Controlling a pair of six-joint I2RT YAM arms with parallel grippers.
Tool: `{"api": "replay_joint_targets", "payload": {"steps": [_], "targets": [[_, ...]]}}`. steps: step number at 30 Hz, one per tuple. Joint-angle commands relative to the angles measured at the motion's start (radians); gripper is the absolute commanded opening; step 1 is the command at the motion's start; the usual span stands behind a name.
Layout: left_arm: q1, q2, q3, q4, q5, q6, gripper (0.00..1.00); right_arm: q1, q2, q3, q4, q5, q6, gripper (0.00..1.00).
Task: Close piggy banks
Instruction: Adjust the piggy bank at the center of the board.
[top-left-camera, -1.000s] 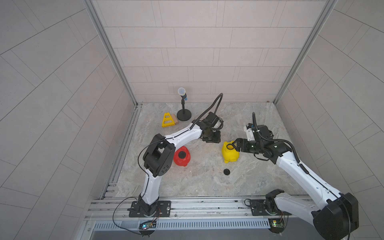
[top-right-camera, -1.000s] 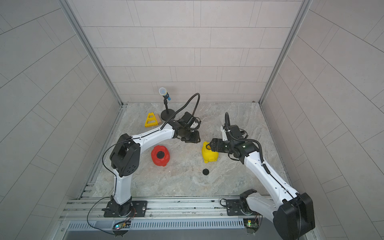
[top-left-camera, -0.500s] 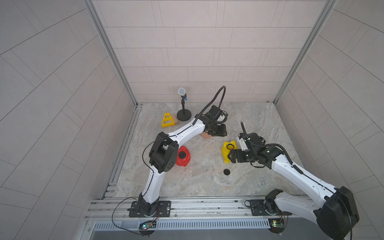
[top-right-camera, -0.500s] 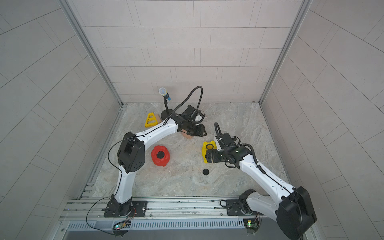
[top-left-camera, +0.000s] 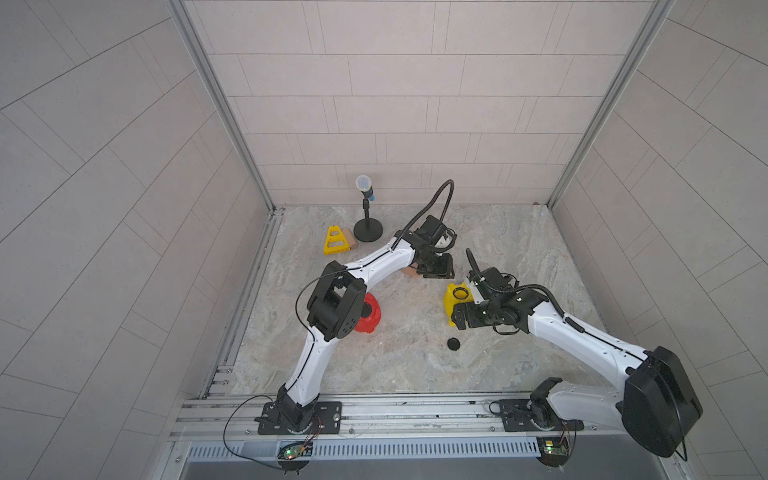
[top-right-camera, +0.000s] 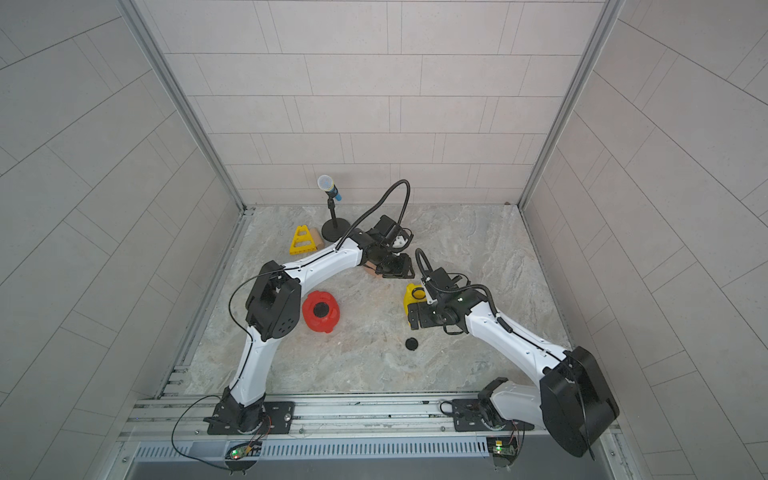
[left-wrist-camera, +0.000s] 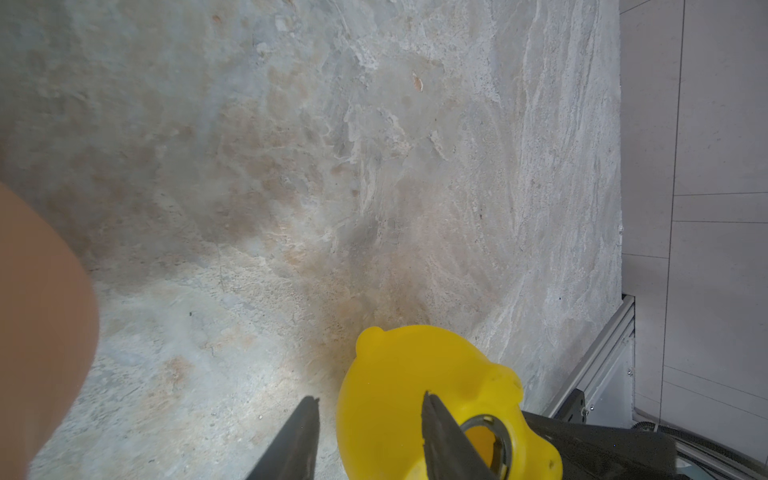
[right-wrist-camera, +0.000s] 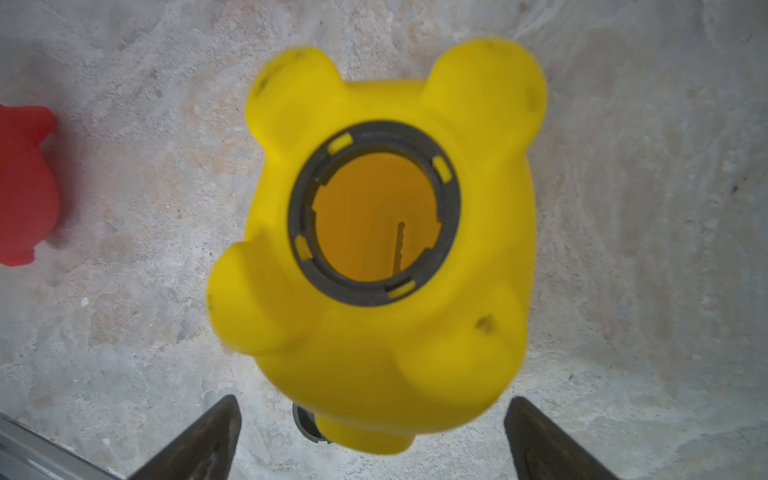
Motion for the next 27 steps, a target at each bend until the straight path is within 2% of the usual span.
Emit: {"api": "replay_joint_targets", "payload": {"steps": [1,12,27], "targets": [[-0.005,0.018,0.026,-0.015,0.005,0.019,0.46,0.003,0.024,0.020,-0.041,0.071,-0.028,1.00],[-0.006,0.020,0.028,-0.023,-0.006,0.025,0.46,-0.007,0.041,0.034,-0.101,0.133,-0.052,0.94],[-0.005,0.014,0.033,-0.028,-0.011,0.027,0.46,-0.072,0.023,0.031,-0.164,0.207,-0.017,0.91]]}}
